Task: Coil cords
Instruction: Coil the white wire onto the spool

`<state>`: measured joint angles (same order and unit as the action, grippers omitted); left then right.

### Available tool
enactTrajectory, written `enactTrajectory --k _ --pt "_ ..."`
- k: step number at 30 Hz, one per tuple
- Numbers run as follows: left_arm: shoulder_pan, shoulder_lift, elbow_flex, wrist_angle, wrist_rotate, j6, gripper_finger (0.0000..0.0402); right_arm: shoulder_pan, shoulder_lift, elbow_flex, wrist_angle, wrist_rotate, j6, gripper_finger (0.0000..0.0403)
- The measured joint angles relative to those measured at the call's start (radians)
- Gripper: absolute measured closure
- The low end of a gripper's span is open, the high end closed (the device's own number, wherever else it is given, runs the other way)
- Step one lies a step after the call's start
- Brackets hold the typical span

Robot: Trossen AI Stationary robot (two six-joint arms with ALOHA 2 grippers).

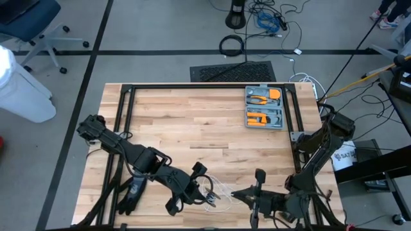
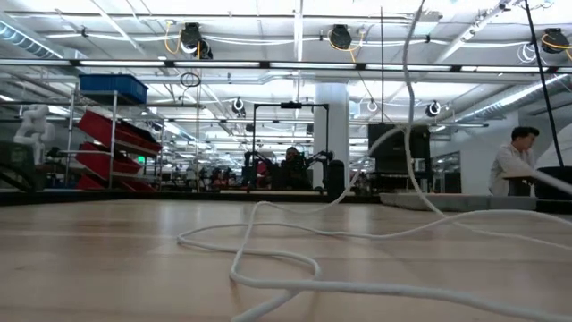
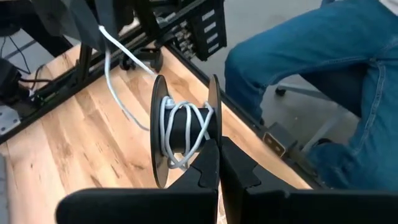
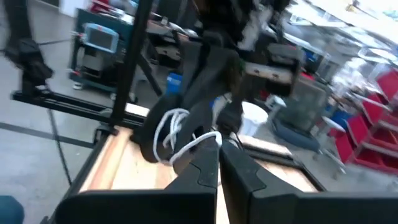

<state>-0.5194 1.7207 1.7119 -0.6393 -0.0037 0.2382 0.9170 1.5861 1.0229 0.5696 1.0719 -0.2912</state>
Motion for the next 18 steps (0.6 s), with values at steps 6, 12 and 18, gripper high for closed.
enactTrajectory --k 6,12,18 --pt "0.012 0.033 0.000 0.050 0.036 0.033 0.0402 -0.052 -0.011 0.000 0.073 -0.146 -0.092 0.0403" --pt "0.040 0.042 0.000 0.059 0.075 0.033 0.0402 -0.108 -0.011 0.000 0.078 -0.255 -0.095 0.0403" --pt "0.048 0.043 0.000 0.087 0.082 0.038 0.0402 -0.159 -0.011 0.000 0.067 -0.322 -0.045 0.0403"
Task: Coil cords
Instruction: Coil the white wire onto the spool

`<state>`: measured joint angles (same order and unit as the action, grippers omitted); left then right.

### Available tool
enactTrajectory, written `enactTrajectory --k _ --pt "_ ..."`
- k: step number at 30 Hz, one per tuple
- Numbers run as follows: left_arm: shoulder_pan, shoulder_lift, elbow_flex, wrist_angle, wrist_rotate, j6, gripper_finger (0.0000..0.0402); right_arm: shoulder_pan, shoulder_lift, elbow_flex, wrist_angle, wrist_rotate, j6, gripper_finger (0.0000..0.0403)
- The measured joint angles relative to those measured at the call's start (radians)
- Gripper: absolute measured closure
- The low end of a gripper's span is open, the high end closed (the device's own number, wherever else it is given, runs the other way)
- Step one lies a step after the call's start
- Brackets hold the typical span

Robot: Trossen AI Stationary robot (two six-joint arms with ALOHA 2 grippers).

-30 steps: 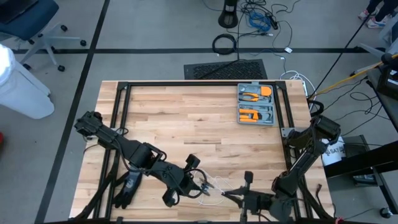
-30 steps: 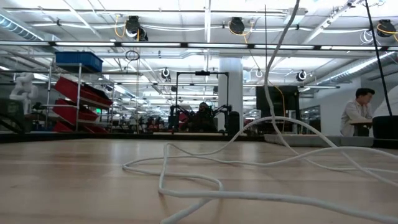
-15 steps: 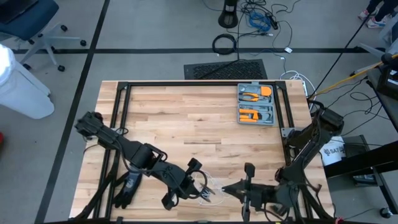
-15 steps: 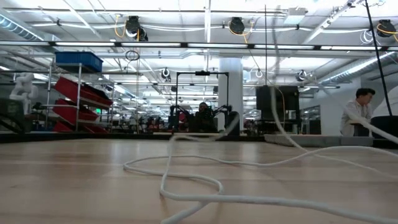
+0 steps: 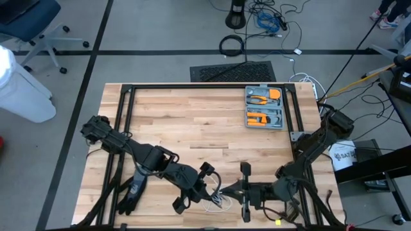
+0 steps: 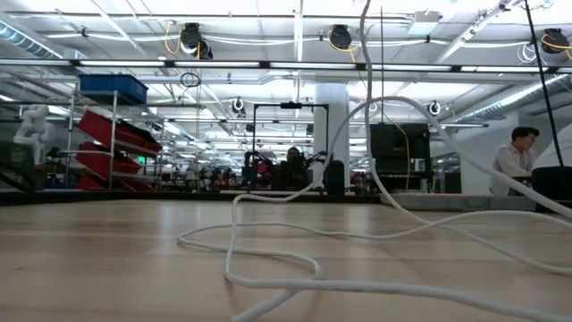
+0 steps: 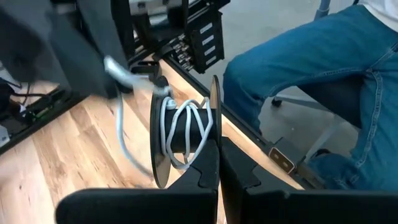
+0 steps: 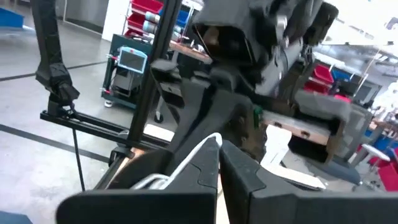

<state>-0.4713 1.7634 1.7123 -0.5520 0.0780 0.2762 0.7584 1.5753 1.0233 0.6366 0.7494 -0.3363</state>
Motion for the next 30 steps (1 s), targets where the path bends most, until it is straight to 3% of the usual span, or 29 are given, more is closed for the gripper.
enactTrajectory --k 9,19,30 --pt "0.000 0.000 0.000 0.029 0.042 0.043 0.0402 -0.072 0.000 0.000 -0.065 -0.142 0.111 0.0403" --pt "-0.016 0.002 0.000 0.083 0.054 0.153 0.0402 -0.138 0.000 0.000 -0.138 -0.378 0.268 0.0403" --pt "-0.024 0.002 -0.001 0.095 -0.021 0.177 0.0402 -0.135 0.000 0.001 -0.218 -0.371 0.422 0.0358"
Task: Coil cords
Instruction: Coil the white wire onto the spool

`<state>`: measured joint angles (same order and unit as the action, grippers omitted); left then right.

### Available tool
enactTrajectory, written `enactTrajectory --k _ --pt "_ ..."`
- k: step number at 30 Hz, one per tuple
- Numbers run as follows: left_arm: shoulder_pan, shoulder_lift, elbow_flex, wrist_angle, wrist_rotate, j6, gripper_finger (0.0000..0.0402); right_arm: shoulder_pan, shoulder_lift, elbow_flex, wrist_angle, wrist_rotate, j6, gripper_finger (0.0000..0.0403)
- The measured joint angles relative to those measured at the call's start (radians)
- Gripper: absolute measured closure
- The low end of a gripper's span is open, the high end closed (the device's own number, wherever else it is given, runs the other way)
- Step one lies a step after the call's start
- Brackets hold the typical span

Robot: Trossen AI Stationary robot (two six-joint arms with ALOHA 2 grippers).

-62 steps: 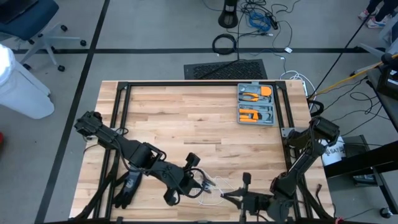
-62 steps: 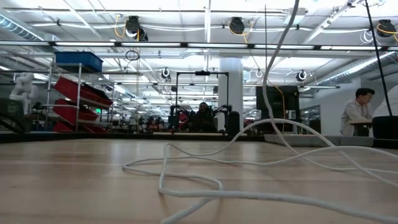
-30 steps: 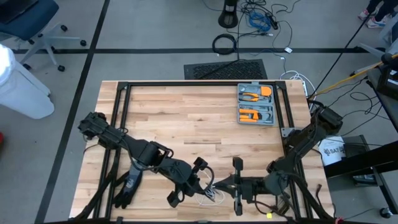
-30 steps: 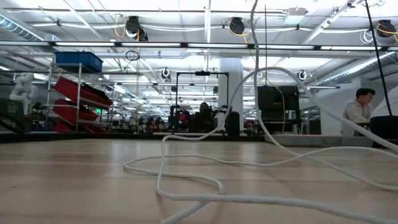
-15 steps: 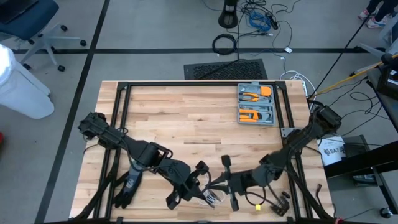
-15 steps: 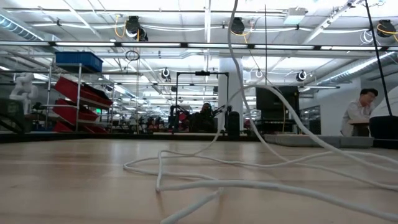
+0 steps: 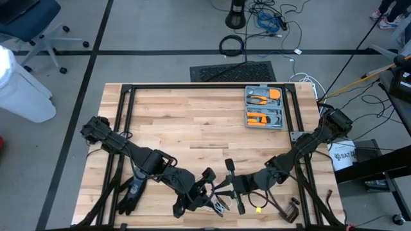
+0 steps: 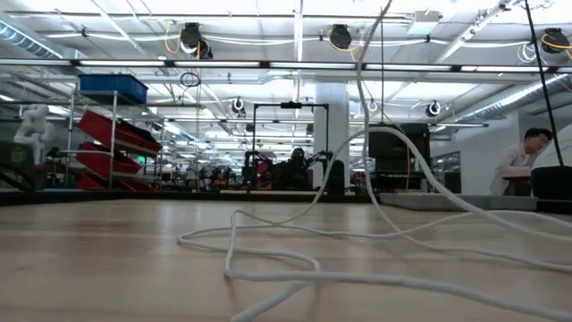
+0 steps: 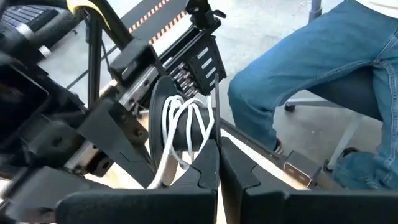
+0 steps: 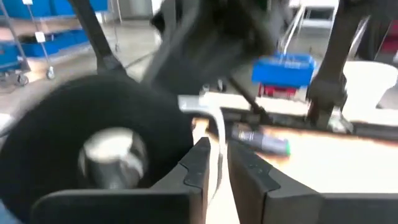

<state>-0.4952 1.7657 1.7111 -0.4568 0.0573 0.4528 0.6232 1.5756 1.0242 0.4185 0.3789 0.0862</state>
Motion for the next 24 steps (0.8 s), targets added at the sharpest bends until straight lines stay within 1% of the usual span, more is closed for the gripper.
enactTrajectory --k 3,6,11,14,20,22,24 --pt "-0.002 0.000 0.000 0.002 -0.008 0.000 0.0402 0.011 0.000 0.000 -0.085 0.010 0.052 0.0344" --pt "-0.009 -0.005 0.000 0.003 -0.058 0.001 0.0402 0.032 -0.014 0.000 -0.166 0.069 0.064 0.0334" --pt "-0.027 -0.035 0.000 0.003 -0.194 -0.021 0.0402 0.087 -0.119 0.000 -0.348 0.275 0.096 0.0325" --pt "-0.036 -0.051 0.000 0.003 -0.269 -0.051 0.0402 0.133 -0.191 0.000 -0.426 0.346 0.122 0.0323" --pt "-0.046 -0.057 0.000 0.034 -0.423 -0.052 0.0402 0.218 -0.296 0.000 -0.436 0.357 0.127 0.0323" --pt "-0.046 -0.057 0.000 0.050 -0.486 -0.052 0.0402 0.239 -0.310 0.000 -0.398 0.389 0.080 0.0323" --pt "-0.046 -0.057 0.000 0.066 -0.549 -0.052 0.0402 0.253 -0.312 0.000 -0.312 0.451 -0.014 0.0323"
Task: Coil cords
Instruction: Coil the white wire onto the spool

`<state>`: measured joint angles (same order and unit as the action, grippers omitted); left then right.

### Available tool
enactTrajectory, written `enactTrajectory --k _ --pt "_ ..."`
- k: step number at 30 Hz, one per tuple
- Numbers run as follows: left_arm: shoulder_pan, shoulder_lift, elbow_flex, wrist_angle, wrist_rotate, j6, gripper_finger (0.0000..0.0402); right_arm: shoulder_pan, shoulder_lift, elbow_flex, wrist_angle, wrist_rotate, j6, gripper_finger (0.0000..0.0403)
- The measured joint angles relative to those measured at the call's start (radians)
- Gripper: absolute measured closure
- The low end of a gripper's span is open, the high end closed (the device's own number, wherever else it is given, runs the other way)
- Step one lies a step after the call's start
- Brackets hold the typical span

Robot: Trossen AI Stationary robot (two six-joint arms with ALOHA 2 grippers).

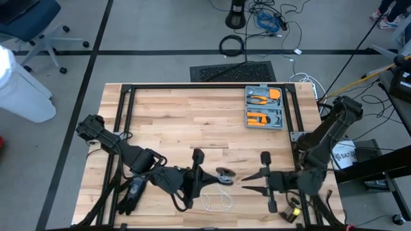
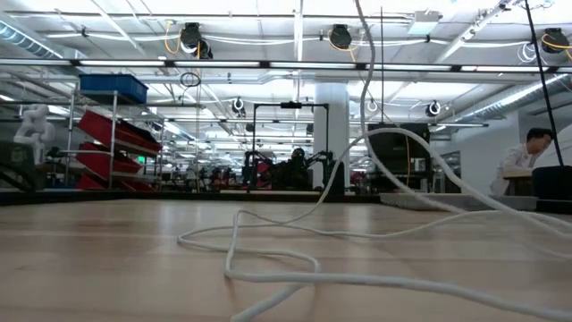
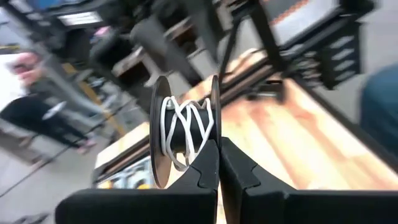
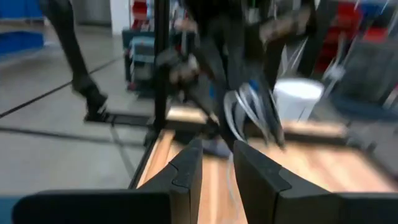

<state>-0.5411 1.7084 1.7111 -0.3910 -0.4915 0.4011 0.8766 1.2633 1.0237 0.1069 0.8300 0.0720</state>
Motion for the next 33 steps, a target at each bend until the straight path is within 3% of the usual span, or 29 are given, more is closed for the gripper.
enactTrajectory --k 6,11,25,33 --pt "0.001 0.000 0.000 0.034 -0.101 0.002 0.0402 -0.012 0.015 0.000 0.214 0.045 -0.338 0.0323" --pt "-0.003 0.000 0.000 0.053 -0.118 0.007 0.0402 -0.050 0.013 0.000 0.311 0.061 -0.473 0.0323" --pt "-0.003 0.000 0.000 0.050 -0.116 0.006 0.0402 -0.101 0.014 0.000 0.171 0.064 -0.433 0.0323" --pt "-0.005 0.000 0.000 0.042 -0.115 0.005 0.0402 -0.060 0.014 0.000 0.171 0.140 -0.507 0.0323"
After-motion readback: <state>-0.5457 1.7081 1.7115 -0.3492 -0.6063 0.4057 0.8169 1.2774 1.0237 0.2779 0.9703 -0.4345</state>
